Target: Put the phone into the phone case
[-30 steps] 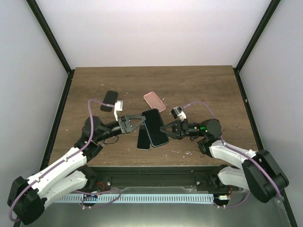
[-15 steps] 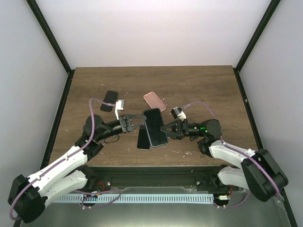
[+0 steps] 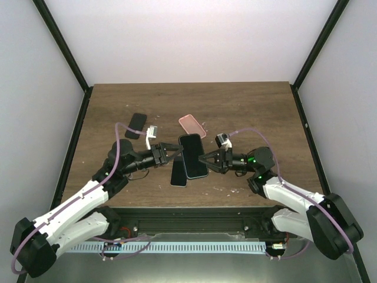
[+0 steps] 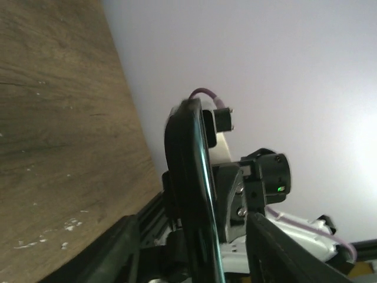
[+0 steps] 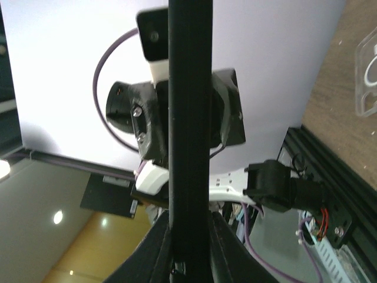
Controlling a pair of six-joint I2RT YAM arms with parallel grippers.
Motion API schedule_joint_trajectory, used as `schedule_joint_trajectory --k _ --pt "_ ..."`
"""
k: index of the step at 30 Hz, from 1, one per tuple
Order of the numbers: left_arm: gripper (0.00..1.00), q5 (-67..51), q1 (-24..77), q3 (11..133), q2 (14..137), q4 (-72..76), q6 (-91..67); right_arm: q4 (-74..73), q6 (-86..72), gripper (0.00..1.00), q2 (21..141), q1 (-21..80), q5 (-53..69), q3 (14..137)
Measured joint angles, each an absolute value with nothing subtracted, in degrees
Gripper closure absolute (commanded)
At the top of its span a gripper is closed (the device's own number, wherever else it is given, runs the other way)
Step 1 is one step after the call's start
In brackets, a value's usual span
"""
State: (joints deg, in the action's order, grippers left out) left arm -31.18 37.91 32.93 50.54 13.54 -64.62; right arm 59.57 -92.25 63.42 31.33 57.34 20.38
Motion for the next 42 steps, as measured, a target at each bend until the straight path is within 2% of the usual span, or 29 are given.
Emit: schedule_joint_trajectory --k 2,6,13,20,28,30,35,37,40,42 --pt "0.34 -31.4 37.9 33.0 50.8 12.6 -64.8 57.4 -91.5 0.90 62.6 31.3 54.9 20.4" --pt "0.31 -32.8 37.9 32.7 51.5 11.8 -65.9 55.1 -90.8 0.90 62.3 31.3 50.0 20.4" --pt "0.37 -35.5 37.9 30.9 51.4 13.1 -67.8 53.0 -89.3 0.90 65.0 31.3 44.9 22.4" --pt "0.49 -36.4 37.9 31.0 51.5 12.8 -67.5 53.1 -89.2 0.90 68.2 31.3 42.9 22.8" --pt "0.44 -37.2 37.9 31.0 55.7 13.1 -67.2 53.6 -89.3 0.90 68.8 31.3 42.1 22.8" --pt "0.51 -37.2 37.9 31.0 56.1 13.2 -67.1 54.2 -89.4 0.90 68.9 31.3 42.1 22.8" --pt "0.81 -37.4 37.9 31.0 56.9 14.2 -67.3 55.2 -89.4 0.89 70.0 31.3 42.1 22.7" --pt "0.92 -37.3 37.9 31.0 56.9 14.7 -67.1 55.5 -89.6 0.84 70.4 31.4 42.2 22.4" --pt "0.98 -37.3 37.9 31.0 56.9 14.7 -67.4 56.1 -89.7 0.74 70.5 31.4 42.2 22.0" --pt "1.00 -37.3 37.9 31.0 56.9 14.1 -67.2 56.1 -89.4 0.71 70.3 31.4 42.3 21.7"
